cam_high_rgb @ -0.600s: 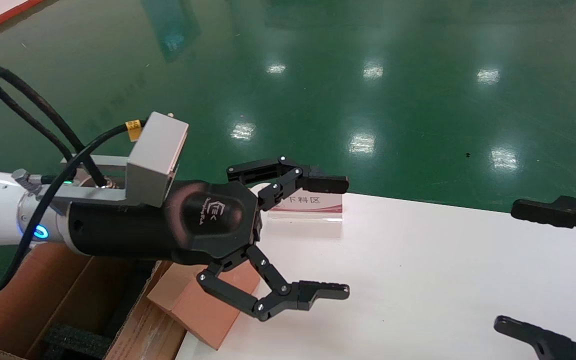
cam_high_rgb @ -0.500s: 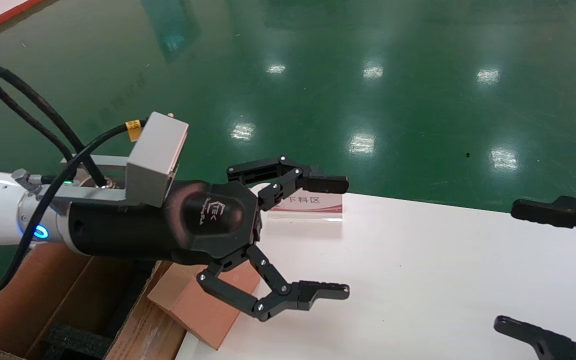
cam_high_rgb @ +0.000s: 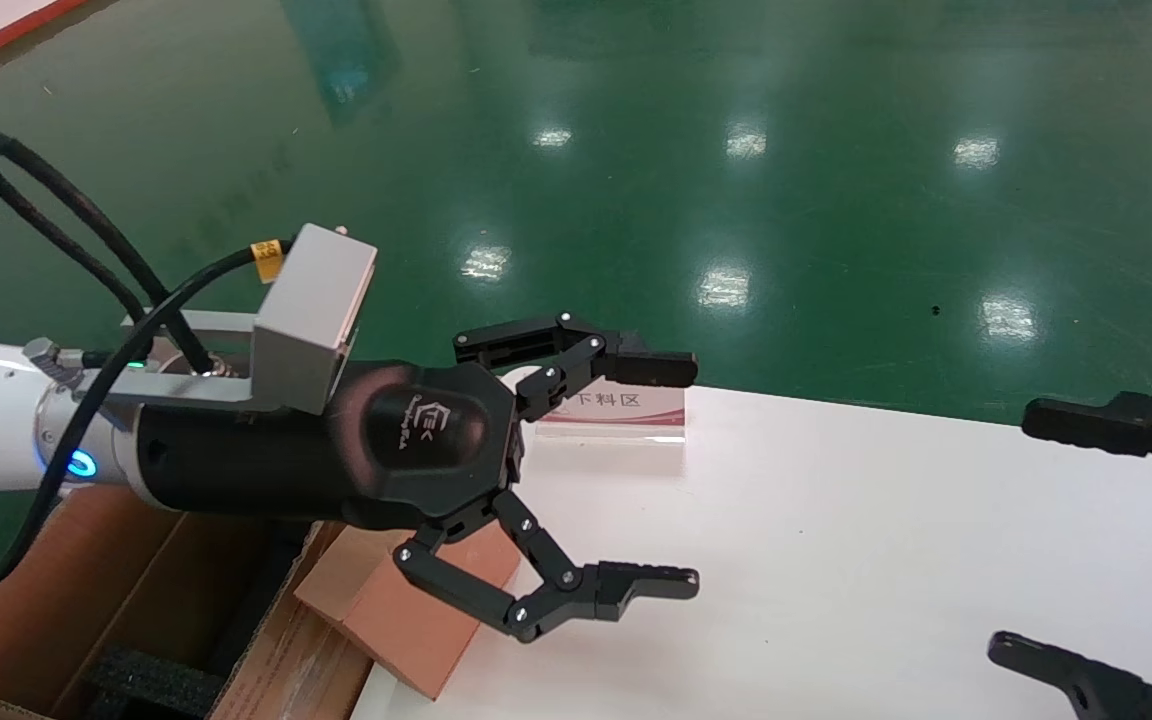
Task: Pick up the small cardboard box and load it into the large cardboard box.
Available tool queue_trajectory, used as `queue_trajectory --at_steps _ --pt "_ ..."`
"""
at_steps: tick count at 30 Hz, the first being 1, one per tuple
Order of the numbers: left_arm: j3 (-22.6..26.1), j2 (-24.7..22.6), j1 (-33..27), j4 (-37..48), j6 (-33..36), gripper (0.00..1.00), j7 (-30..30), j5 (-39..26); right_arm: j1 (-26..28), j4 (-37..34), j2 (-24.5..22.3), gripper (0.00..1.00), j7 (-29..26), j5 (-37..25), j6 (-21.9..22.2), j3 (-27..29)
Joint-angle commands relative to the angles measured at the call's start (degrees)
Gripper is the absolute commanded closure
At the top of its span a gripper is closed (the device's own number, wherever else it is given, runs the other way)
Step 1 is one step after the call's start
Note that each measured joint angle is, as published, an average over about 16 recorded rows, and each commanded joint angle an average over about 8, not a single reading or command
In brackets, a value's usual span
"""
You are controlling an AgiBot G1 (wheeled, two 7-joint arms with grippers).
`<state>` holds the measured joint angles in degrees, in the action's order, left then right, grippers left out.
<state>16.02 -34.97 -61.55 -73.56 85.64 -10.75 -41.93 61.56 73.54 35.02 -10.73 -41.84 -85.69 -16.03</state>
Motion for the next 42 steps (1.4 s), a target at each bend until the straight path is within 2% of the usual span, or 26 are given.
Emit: queue_trajectory --at_steps 1,9,16,25,35,42 --pt "0.0 0.0 0.0 0.0 0.0 0.00 0.0 0.1 0.0 0.0 0.0 0.00 0.0 0.0 0.0 0.0" --pt "0.8 0.9 -0.5 -1.0 -1.7 0.00 -1.3 -3.0 0.0 0.0 0.0 0.00 0.0 0.0 0.0 0.0" --pt "4.7 2.6 -4.8 -3.5 -5.0 0.00 -6.6 -14.7 0.0 -0.1 0.0 0.00 0.0 0.0 0.0 -0.1" --pt "12.8 -0.1 -17.9 -4.2 -2.8 0.00 -19.1 -33.7 0.0 -0.1 0.0 0.00 0.1 0.1 0.0 -0.1" --pt "21.7 -4.4 -28.5 -3.9 2.9 0.00 -34.0 -49.2 0.1 -0.1 0.0 0.00 0.1 0.1 0.0 -0.1" --pt "28.3 -6.3 -33.3 -4.0 3.9 0.00 -43.9 -55.9 0.1 -0.1 0.0 0.00 0.1 0.1 0.0 -0.2"
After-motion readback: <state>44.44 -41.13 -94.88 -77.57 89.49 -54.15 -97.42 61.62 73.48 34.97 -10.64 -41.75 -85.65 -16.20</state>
